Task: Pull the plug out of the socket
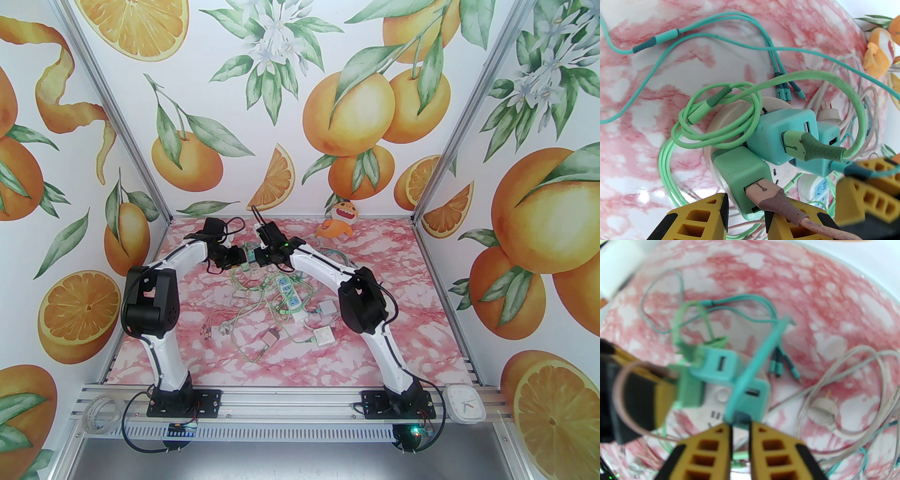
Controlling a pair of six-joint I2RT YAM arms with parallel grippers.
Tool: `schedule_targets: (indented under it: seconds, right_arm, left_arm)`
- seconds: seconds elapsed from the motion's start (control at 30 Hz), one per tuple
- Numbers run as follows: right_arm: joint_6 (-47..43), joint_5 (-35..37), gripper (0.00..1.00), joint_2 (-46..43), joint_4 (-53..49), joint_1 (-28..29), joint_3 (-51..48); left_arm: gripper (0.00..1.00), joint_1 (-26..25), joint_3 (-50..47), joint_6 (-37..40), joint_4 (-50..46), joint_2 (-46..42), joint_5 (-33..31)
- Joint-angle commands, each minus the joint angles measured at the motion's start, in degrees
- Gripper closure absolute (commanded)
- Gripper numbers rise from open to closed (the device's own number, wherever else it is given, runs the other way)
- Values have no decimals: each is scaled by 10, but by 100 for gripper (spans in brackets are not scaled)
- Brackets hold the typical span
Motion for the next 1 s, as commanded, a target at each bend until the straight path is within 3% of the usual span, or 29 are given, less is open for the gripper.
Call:
schedule_targets:
  seconds: [0.0,0.13,0.57,0.8,0.97]
  right_arm:
    - [-18,12,80,19,10,59,47]
    - [-6,31,70,5,14,56,30]
    - [74,28,61,-109,92,17,-154]
    - [93,28,51,-89,97,-10,-149]
    - [85,19,50,-50,102,-25,-107]
  left_arm:
    - [67,-18,-46,-1,-90,80,-63]
    - [67,-18,-52,1,-91,74,-66]
    - [67,-19,-50,-6,-88,71,-66]
    - [67,-18,-45,-6,-94,70,-64]
    - [67,-19,-44,-11,-96,65,-61]
